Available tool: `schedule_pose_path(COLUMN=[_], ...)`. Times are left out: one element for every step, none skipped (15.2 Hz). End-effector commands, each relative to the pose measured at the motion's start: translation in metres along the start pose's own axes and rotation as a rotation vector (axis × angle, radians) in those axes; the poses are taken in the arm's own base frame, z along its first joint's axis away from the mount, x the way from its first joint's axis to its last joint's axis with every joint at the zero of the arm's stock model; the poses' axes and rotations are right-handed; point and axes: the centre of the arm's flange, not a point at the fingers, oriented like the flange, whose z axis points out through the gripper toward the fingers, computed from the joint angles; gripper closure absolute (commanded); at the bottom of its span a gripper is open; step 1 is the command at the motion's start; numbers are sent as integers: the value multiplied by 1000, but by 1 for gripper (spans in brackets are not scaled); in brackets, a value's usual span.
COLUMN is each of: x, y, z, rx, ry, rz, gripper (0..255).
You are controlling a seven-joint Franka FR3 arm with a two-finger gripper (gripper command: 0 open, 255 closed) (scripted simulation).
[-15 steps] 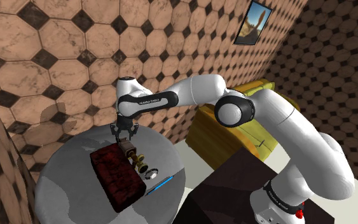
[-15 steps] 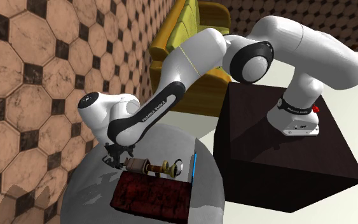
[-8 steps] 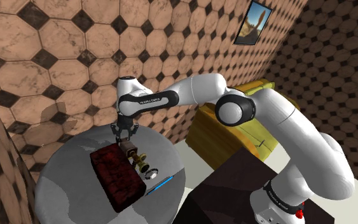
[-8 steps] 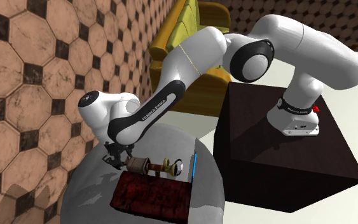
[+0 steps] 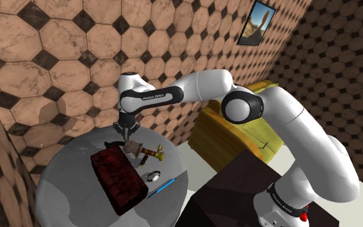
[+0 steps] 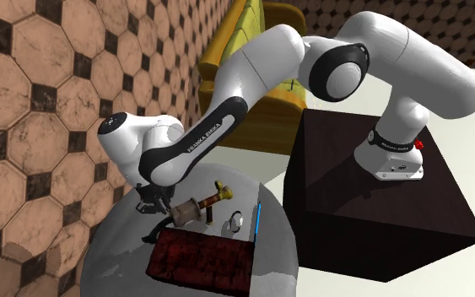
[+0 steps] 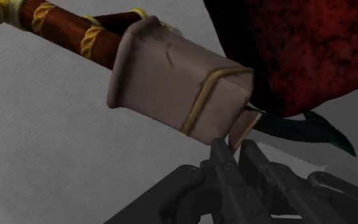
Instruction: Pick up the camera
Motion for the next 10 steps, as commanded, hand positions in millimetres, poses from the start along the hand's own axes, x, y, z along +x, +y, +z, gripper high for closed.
schedule_pose_path(x=[-1, -2, -3, -4, -4, -5, -6, -7, -7, -7], y=[0, 0, 0, 0, 0, 0, 0, 0, 0, 0], z=[-11, -16, -21, -27, -32, -37, -42, -47, -48, -48], rx=[0, 0, 0, 0, 0, 0, 0, 0, 0, 0], ry=[-2, -2, -2, -2, -2, -2, -2, -2, -2, -2], rz=[-1, -1, -1, -1, -1, -1, -1, -1, -1, -1], gripper=[255, 255, 255, 255, 255, 255, 255, 255, 255, 255])
